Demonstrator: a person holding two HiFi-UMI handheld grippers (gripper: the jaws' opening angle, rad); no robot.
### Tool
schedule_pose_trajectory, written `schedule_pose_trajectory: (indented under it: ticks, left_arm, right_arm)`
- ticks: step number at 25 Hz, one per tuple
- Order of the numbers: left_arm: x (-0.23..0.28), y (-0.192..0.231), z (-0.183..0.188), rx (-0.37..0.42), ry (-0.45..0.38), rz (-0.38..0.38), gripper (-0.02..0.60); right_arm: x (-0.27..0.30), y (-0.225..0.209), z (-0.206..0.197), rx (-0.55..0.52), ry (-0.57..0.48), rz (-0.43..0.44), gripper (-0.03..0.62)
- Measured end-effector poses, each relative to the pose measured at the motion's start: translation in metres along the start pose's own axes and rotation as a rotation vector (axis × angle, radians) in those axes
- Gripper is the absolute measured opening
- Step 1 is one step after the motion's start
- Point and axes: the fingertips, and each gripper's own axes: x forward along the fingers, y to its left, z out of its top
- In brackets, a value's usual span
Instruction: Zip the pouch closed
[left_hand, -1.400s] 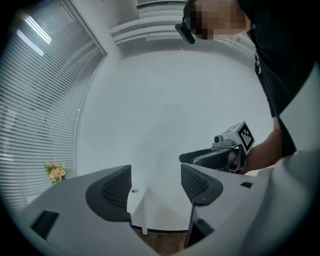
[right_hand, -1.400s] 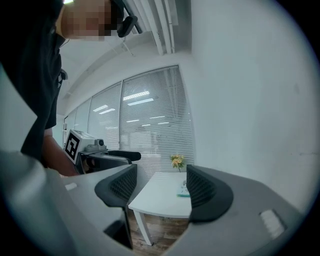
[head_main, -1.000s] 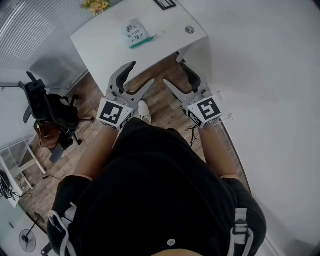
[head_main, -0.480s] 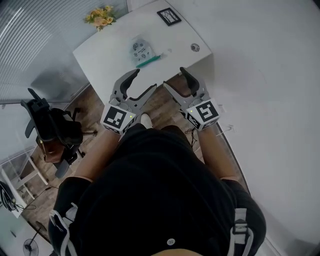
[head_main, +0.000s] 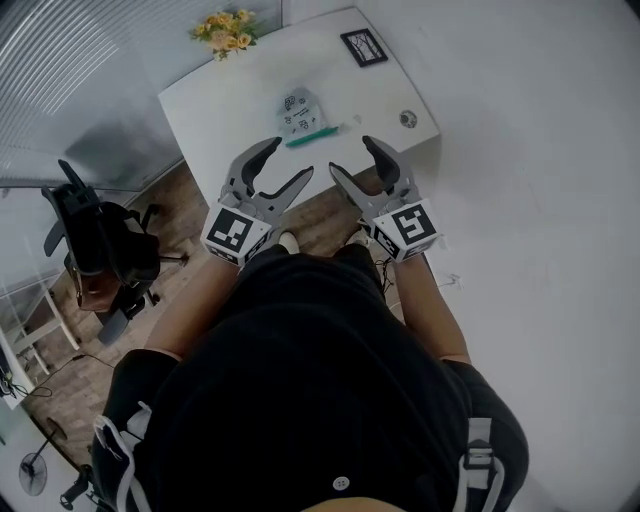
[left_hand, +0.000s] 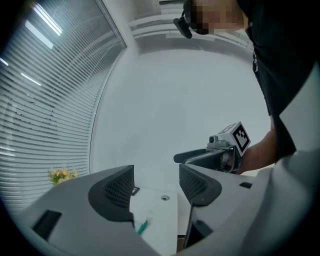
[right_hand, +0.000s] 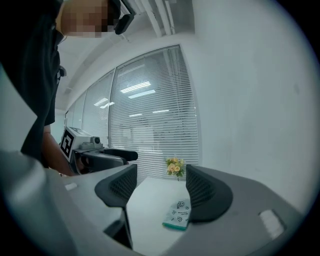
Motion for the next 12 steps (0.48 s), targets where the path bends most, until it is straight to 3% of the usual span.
schedule_pose_trajectory:
  ticks: [12]
  left_arm:
    - [0.086,0.032,-0.001,-0.036,0.037,0.208,0.279]
  right_arm:
    - [0.047,-0.098,-0.009,-0.007,0.047,0.232,0.307]
